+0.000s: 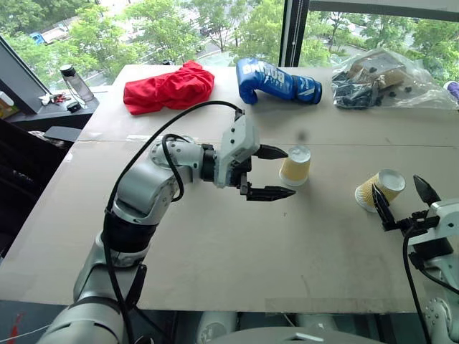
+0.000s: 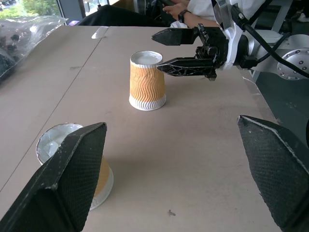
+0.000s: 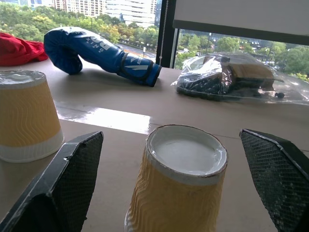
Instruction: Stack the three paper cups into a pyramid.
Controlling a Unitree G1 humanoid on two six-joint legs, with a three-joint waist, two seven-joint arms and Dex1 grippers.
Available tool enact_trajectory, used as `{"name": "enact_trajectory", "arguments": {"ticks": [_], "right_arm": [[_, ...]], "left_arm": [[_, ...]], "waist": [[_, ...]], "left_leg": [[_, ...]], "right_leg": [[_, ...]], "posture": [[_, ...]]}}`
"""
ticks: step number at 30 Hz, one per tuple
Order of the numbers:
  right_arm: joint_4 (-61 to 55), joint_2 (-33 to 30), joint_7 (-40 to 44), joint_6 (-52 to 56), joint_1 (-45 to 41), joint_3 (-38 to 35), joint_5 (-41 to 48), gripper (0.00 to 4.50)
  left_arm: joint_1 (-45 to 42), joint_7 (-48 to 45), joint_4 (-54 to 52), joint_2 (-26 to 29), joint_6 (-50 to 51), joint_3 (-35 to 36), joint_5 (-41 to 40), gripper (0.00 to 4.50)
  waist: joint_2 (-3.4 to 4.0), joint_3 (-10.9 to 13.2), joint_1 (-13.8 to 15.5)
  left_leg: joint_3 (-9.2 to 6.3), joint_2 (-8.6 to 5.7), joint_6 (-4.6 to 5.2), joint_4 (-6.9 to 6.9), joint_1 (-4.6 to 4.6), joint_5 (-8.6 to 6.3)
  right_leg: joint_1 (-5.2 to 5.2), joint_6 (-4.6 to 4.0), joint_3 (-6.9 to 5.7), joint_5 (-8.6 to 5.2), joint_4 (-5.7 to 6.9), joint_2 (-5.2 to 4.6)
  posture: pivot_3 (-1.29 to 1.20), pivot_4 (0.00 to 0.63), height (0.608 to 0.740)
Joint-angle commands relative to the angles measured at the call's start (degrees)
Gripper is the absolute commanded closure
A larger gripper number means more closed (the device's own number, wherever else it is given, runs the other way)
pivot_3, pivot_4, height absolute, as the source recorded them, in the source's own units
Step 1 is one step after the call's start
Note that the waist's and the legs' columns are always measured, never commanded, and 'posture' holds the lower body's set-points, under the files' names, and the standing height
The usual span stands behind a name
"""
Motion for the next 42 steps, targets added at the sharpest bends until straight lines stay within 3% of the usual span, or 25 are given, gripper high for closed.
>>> {"name": "enact_trajectory", "arguments": {"ticks": [1,20,25,26,35,42], "right_arm": [[-1.4,0.0,-1.5,2.1,-1.0,-0.6,1.6,0.0],[-1.1,-0.9,-1.8,13.2,-6.4,0.0,4.7,0.0],[-0.9,-1.2,-1.2,13.3,-6.3,-0.1,5.2,2.19],[-0.7,-1.2,-1.1,13.2,-6.4,0.0,5.2,2.36],[1.6,-1.4,-0.1,12.2,-11.4,2.7,3.3,2.38],[4.3,0.5,0.2,14.1,-19.2,10.6,1.1,2.38]], "left_arm": [[-1.2,2.2,-3.9,0.8,1.4,3.0,-1.8,0.05],[0.5,8.6,-6.4,2.0,2.0,4.6,-1.9,0.05],[0.5,8.9,-6.6,1.9,1.4,4.5,-1.9,0.0],[0.6,8.8,-6.7,2.0,1.3,4.5,-2.0,0.0],[4.6,9.3,-8.5,5.2,1.8,6.5,-2.2,0.0],[10.9,12.2,-11.4,8.8,3.1,11.5,-2.7,0.0]], "waist": [[0.0,0.0,-0.1],[-0.01,0.0,-0.2],[-0.01,0.0,-0.3],[-0.01,0.0,-0.3],[0.03,0.1,-0.6],[-0.07,0.2,-0.4]], "left_leg": [[0.0,0.01,0.0,0.0,0.0,0.0],[0.0,0.01,0.0,-0.03,-0.01,0.0],[0.01,0.01,0.01,-0.03,0.0,0.0],[0.01,0.01,0.01,-0.03,0.0,0.0],[0.04,0.02,0.01,-0.04,0.02,0.0],[0.05,0.06,0.0,-0.07,0.01,0.0]], "right_leg": [[0.0,0.0,0.0,0.0,0.0,0.0],[-0.02,0.0,0.0,0.0,-0.02,0.0],[-0.02,0.0,0.02,0.0,0.0,0.0],[-0.02,0.0,0.02,0.0,0.0,0.0],[-0.05,0.0,0.06,0.0,0.02,0.03],[-0.1,0.0,0.07,0.0,0.02,0.02]], "posture": [[0.0,0.15,0.74],[0.0,0.15,0.74],[0.0,0.15,0.74],[0.0,0.15,0.74],[0.0,0.15,0.74],[0.0,0.15,0.74]]}}
